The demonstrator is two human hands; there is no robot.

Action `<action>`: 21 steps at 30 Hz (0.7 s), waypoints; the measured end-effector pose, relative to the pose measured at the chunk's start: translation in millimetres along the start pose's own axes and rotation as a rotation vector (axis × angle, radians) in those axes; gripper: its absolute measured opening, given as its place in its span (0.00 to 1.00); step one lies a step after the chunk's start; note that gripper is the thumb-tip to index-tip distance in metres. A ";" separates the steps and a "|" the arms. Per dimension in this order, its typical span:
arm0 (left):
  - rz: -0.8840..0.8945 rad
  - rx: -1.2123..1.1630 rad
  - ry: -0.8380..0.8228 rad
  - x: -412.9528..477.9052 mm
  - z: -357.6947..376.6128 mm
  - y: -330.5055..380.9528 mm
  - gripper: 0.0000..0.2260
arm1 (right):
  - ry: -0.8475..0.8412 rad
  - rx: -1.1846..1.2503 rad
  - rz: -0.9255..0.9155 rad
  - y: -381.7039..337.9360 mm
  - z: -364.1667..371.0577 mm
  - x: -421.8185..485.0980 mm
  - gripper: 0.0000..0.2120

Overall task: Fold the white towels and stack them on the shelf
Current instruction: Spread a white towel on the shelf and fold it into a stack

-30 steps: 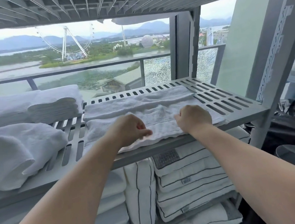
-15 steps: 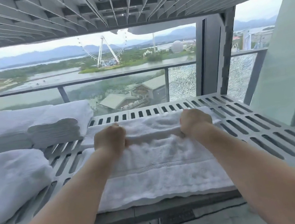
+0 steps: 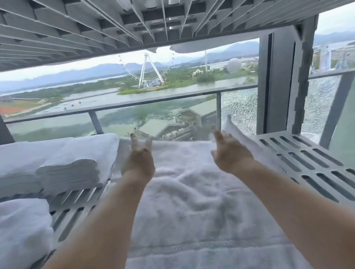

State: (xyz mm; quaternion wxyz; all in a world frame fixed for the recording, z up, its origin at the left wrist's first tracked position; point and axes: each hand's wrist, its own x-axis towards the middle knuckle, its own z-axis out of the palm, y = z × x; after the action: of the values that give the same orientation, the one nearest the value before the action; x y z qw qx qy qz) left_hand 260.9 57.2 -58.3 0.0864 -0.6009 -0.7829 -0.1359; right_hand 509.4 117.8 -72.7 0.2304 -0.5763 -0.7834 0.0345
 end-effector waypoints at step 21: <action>-0.080 -0.056 -0.388 7.0 42.8 -9.1 0.26 | -0.011 0.019 -0.008 21.4 23.6 6.6 0.18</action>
State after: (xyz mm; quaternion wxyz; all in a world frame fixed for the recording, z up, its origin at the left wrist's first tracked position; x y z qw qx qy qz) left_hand 251.5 75.0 -97.7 -0.0880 -0.5866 -0.8039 -0.0426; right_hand 517.5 136.0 -98.4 0.2319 -0.5705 -0.7866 0.0442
